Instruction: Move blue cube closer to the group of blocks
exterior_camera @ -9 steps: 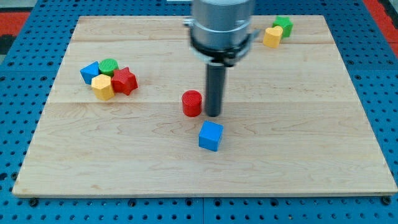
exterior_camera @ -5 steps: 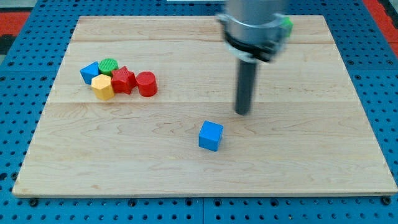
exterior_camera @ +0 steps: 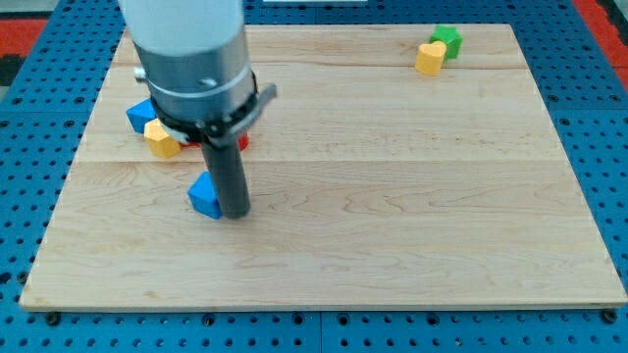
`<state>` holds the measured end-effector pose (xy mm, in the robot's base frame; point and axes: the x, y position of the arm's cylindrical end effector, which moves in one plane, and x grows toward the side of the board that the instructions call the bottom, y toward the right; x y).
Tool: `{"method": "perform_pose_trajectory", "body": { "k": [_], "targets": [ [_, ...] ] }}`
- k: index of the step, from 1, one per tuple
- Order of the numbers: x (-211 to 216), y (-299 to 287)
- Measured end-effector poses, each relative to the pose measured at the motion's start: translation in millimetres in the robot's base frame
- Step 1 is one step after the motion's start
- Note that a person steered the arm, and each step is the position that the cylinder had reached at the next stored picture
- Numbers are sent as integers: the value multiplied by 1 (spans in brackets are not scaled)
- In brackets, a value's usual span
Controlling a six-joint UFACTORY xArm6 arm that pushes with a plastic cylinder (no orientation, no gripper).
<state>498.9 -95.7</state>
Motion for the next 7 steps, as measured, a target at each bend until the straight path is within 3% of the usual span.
{"method": "perform_pose_trajectory", "body": {
  "k": [1,3,4,5,7],
  "targets": [
    [-44,-13],
    [31,21],
    [-6,-54],
    [-39,-82],
    [-24,-81]
  ]
}}
